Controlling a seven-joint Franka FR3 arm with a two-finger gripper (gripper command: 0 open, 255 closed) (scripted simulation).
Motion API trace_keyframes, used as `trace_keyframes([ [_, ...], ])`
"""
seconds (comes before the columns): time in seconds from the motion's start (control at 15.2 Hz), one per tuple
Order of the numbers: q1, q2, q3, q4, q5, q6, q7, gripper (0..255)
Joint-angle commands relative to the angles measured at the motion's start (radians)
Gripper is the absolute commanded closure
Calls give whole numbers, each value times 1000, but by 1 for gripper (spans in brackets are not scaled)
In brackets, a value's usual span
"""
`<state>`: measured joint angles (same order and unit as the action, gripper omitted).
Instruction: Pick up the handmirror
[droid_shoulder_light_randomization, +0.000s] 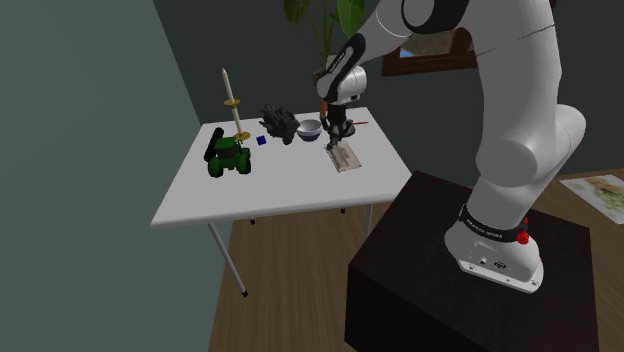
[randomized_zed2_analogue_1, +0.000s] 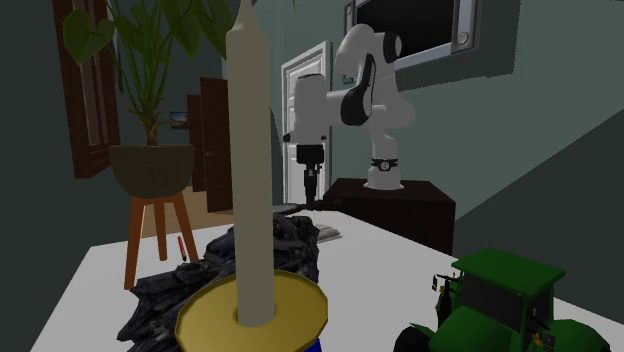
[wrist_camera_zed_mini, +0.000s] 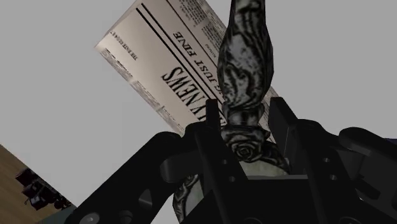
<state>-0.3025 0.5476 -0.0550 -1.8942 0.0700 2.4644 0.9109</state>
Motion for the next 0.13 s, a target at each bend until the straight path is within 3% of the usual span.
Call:
trace_keyframes([
  [0.0, 0, -8, -1, 5, -1, -12, 0, 255],
  [0.07, 0, -8, -1, 5, -1, -12, 0, 255],
])
